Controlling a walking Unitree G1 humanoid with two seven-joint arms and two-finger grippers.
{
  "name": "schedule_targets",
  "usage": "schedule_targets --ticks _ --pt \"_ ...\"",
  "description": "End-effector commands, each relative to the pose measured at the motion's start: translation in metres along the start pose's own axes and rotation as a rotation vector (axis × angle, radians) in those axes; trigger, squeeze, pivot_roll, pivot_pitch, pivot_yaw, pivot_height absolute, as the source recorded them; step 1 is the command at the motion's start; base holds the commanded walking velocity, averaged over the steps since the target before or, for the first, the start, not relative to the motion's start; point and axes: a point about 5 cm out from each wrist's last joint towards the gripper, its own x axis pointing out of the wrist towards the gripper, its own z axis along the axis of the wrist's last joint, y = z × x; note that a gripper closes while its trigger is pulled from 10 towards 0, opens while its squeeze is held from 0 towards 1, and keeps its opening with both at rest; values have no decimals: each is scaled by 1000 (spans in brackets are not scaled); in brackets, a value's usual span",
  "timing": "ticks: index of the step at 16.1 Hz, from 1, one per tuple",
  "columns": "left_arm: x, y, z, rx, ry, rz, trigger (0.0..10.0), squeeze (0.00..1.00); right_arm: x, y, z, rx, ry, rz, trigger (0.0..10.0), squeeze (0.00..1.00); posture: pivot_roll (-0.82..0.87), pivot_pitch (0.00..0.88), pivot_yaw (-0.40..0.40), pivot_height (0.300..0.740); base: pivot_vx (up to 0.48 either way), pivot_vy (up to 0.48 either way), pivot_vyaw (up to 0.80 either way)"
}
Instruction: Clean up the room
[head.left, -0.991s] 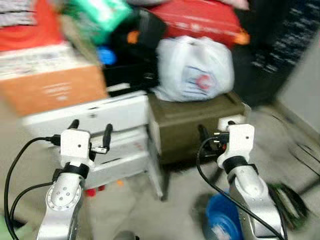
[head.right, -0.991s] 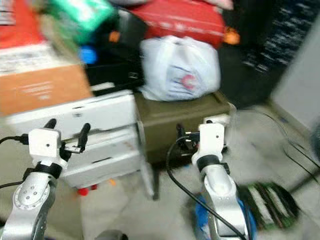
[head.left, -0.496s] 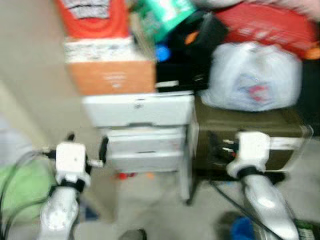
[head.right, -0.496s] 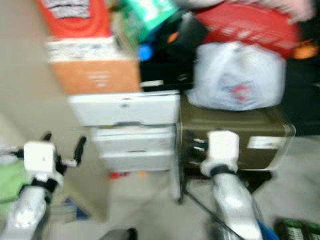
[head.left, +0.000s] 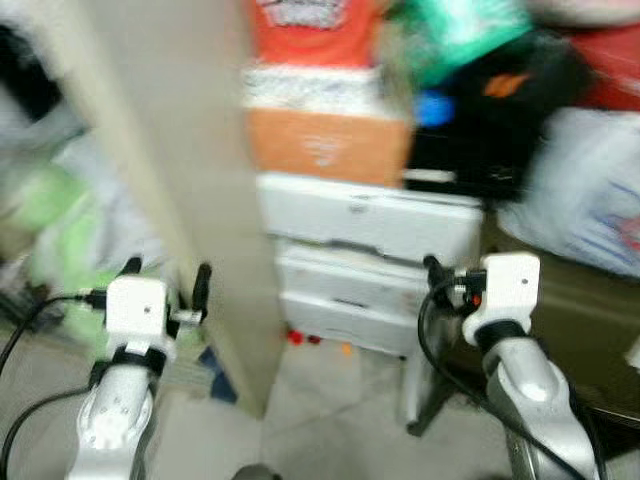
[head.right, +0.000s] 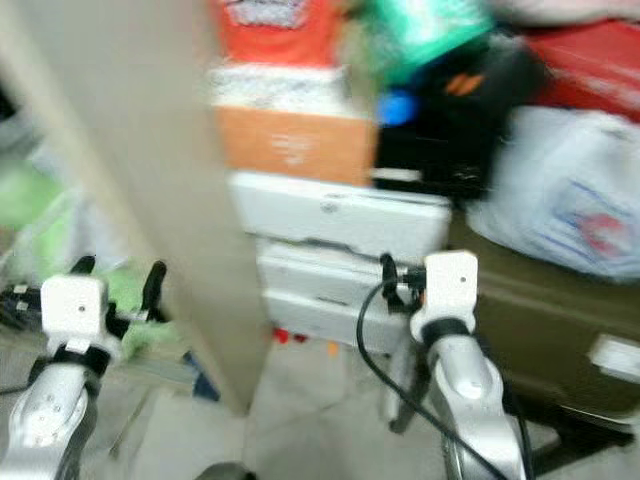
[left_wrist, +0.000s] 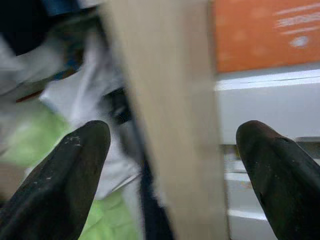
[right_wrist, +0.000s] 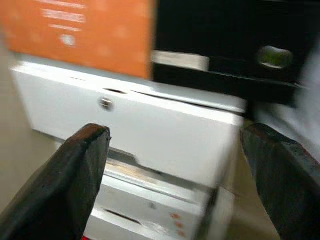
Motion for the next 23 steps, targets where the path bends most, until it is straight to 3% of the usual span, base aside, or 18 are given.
schedule_targets --ticks 1,12,23 --pt "1 -2 0 2 10 -13 10000 0 1 3 0 0 4 19 10000 0 1 0 -1 740 0 0 500" --pt "10 -9 2 -20 -7 -57 10000 0 7 6 0 -55 10 53 10000 0 -8 0 -18 740 0 0 693" --pt "16 -7 3 -17 -19 -64 10000 0 10 9 0 -89 -4 86 10000 0 -4 0 -14 740 0 0 800"
